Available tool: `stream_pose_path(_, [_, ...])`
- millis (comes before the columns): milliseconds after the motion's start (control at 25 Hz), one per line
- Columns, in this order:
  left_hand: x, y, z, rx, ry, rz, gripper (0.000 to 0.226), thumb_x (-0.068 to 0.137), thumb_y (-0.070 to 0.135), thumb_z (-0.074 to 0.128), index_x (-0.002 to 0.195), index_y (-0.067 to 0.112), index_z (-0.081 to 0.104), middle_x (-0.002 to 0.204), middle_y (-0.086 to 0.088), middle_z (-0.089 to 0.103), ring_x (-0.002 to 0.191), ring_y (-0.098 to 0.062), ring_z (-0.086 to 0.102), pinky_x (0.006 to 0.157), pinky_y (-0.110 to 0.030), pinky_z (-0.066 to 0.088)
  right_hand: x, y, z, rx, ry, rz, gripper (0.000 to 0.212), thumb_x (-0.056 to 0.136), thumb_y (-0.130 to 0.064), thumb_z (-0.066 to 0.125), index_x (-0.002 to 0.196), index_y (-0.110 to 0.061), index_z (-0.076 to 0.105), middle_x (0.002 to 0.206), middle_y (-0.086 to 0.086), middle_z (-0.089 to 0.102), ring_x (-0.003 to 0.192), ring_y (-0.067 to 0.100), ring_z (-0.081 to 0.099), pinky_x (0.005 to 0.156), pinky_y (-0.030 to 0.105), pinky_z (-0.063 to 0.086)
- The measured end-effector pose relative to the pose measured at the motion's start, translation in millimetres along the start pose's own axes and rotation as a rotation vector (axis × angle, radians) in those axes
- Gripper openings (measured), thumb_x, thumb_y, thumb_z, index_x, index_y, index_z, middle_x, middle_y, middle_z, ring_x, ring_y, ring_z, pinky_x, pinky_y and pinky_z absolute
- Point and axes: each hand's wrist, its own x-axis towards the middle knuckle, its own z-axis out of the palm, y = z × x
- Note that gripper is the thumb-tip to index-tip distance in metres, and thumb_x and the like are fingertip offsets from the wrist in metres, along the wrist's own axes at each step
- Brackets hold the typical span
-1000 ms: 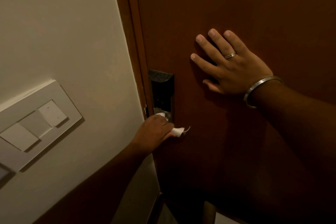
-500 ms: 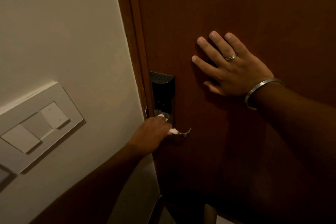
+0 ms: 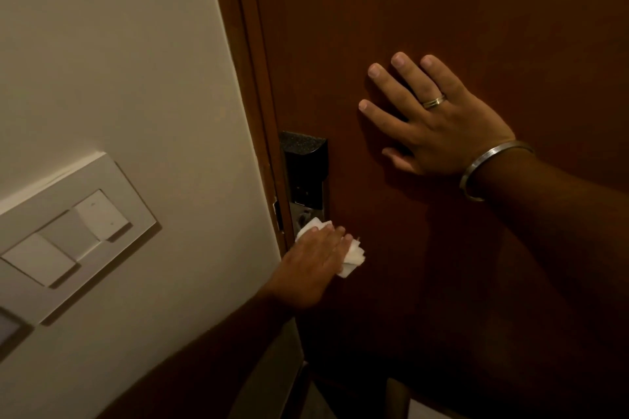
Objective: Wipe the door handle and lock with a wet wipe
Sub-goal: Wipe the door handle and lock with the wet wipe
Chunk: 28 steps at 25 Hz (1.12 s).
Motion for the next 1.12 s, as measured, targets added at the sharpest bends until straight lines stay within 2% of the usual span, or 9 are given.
stream_pose_path(120, [-1.8, -37.9, -18.9, -0.119, -0.037, -0.2, 0.055, 0.094, 0.019, 0.057, 0.142, 0.008, 0.033, 0.148, -0.016, 0.04, 0.137, -0.028, 0.034, 0.11, -0.039, 0.022, -0.2, -2.0, 0.8, -0.007, 0.01, -0.003, 0.075, 0.093, -0.058, 0.027, 0.155, -0.016, 0.024, 0.161, 0.025, 0.018, 0.147, 0.046, 0.021, 0.119, 0.055, 0.015])
stream_pose_path(280, [2.1, -46.2, -33.7, -0.129, -0.113, 0.025, 0.046, 0.094, 0.019, 0.06, 0.135, 0.004, 0.046, 0.143, -0.02, 0.047, 0.132, -0.031, 0.042, 0.108, -0.043, 0.034, 0.9, 0.9, 1.1, -0.012, 0.004, -0.005, 0.077, 0.093, -0.059, 0.026, 0.156, -0.015, 0.022, 0.162, 0.025, 0.016, 0.147, 0.046, 0.02, 0.119, 0.056, 0.012])
stream_pose_path(480, [5.1, -45.3, -36.2, -0.121, -0.107, -0.024, 0.042, 0.096, 0.023, 0.057, 0.133, 0.005, 0.049, 0.144, -0.019, 0.046, 0.132, -0.029, 0.043, 0.106, -0.043, 0.04, -0.1, -0.5, 2.1, -0.006, 0.008, -0.004, 0.077, 0.093, -0.059, 0.025, 0.156, -0.015, 0.022, 0.161, 0.026, 0.016, 0.147, 0.046, 0.02, 0.119, 0.056, 0.01])
stream_pose_path(560, [8.5, -44.5, -36.6, -0.147, -0.116, 0.031, 0.041, 0.097, 0.023, 0.056, 0.133, 0.004, 0.05, 0.142, -0.019, 0.048, 0.132, -0.029, 0.043, 0.108, -0.043, 0.037, 0.3, 0.2, 2.1, -0.008, 0.003, -0.005, 0.077, 0.093, -0.059, 0.024, 0.156, -0.015, 0.021, 0.162, 0.026, 0.015, 0.147, 0.046, 0.019, 0.119, 0.056, 0.009])
stream_pose_path(720, [6.5, -41.8, -37.2, -0.167, -0.131, -0.06, 0.041, 0.1, 0.028, 0.047, 0.136, 0.008, 0.046, 0.147, -0.014, 0.043, 0.137, -0.025, 0.036, 0.113, -0.038, 0.029, 0.8, 0.8, 0.6, -0.01, 0.005, -0.005, 0.076, 0.093, -0.059, 0.025, 0.155, -0.015, 0.023, 0.161, 0.025, 0.017, 0.147, 0.046, 0.021, 0.119, 0.055, 0.011])
stream_pose_path(800, [2.1, -35.0, -36.3, -0.232, -0.099, -0.079, 0.035, 0.099, 0.023, 0.051, 0.13, 0.008, 0.053, 0.141, -0.018, 0.05, 0.13, -0.03, 0.044, 0.108, -0.036, 0.033, 0.4, 0.3, -0.1, -0.012, 0.008, -0.009, 0.076, 0.093, -0.058, 0.025, 0.155, -0.015, 0.024, 0.161, 0.025, 0.018, 0.146, 0.046, 0.023, 0.119, 0.055, 0.013])
stream_pose_path(960, [11.0, -27.3, -32.0, -0.412, 0.191, -0.562, 0.018, 0.093, 0.02, 0.06, 0.109, 0.012, 0.064, 0.114, -0.009, 0.058, 0.102, -0.02, 0.056, 0.085, -0.025, 0.046, 0.2, 0.0, -1.2, -0.008, -0.003, -0.01, 0.076, 0.093, -0.059, 0.025, 0.155, -0.015, 0.024, 0.161, 0.025, 0.017, 0.146, 0.046, 0.023, 0.119, 0.056, 0.014])
stream_pose_path(1040, [25.7, -29.4, -32.2, -0.54, 0.161, -0.767, 0.012, 0.092, 0.021, 0.062, 0.098, 0.011, 0.066, 0.096, -0.006, 0.065, 0.081, -0.014, 0.06, 0.062, -0.009, 0.042, 0.8, -1.0, -1.4, -0.011, -0.003, -0.01, 0.076, 0.093, -0.059, 0.025, 0.155, -0.015, 0.024, 0.161, 0.026, 0.017, 0.147, 0.046, 0.022, 0.119, 0.056, 0.015])
stream_pose_path(1120, [42.5, -33.6, -31.9, -0.613, 0.058, -0.91, 0.014, 0.09, 0.02, 0.065, 0.089, 0.007, 0.07, 0.087, -0.009, 0.068, 0.068, -0.013, 0.06, 0.046, -0.009, 0.037, 2.1, 0.8, -2.1, -0.005, -0.003, -0.01, 0.076, 0.093, -0.059, 0.026, 0.155, -0.015, 0.024, 0.161, 0.026, 0.017, 0.147, 0.046, 0.022, 0.119, 0.056, 0.016])
